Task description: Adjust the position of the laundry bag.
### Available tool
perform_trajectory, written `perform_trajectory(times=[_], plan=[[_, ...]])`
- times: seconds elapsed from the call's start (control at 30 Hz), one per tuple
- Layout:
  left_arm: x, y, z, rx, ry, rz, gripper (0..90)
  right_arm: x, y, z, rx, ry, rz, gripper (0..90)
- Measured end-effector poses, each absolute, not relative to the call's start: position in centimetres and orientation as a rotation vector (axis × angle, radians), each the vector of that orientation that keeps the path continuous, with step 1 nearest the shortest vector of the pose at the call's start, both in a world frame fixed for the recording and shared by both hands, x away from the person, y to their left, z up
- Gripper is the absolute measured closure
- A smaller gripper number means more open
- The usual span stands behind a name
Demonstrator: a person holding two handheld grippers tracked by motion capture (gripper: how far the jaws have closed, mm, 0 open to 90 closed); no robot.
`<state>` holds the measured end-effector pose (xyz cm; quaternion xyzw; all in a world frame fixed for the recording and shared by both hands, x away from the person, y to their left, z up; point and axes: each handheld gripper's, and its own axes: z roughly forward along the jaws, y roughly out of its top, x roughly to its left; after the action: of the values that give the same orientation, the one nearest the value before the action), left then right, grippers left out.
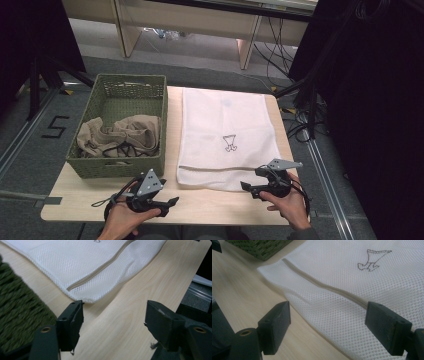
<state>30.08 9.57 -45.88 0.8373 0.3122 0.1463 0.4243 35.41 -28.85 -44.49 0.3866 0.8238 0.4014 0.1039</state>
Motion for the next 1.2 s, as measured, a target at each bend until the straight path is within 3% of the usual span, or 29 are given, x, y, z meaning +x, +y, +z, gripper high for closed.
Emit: perform_trajectory(times=[0.2,0.23,0.27,0.33,0.47,0.6,0.77,1.2], plan=[[31.5,8.4,-46.0,2.100,0.774,0.364,47.2,36.0,-28.6,-44.7,1.132,2.439,1.159,27.9],[32.2,7.8,-46.1,2.112,0.763,0.363,51.3,36.2,-28.7,-44.7,1.125,2.446,1.141,38.9],[32.2,7.8,-46.1,2.112,0.763,0.363,52.9,36.2,-28.7,-44.7,1.125,2.446,1.141,38.9],[32.8,7.3,-46.4,2.110,0.756,0.359,60.0,36.7,-28.8,-45.1,1.098,2.479,1.116,53.4],[34.0,6.4,-47.0,2.124,0.739,0.370,68.5,37.1,-28.7,-45.8,1.033,2.521,1.042,60.9],[35.4,5.7,-47.4,2.132,0.740,0.372,75.2,37.7,-28.4,-46.3,0.986,2.575,0.990,78.1],[36.9,5.0,-48.4,2.134,0.802,0.338,82.2,38.8,-28.0,-46.9,0.943,2.603,0.951,87.6],[37.6,4.0,-50.9,2.245,0.794,0.322,89.5,40.7,-27.1,-49.0,0.987,2.648,0.828,90.0]])
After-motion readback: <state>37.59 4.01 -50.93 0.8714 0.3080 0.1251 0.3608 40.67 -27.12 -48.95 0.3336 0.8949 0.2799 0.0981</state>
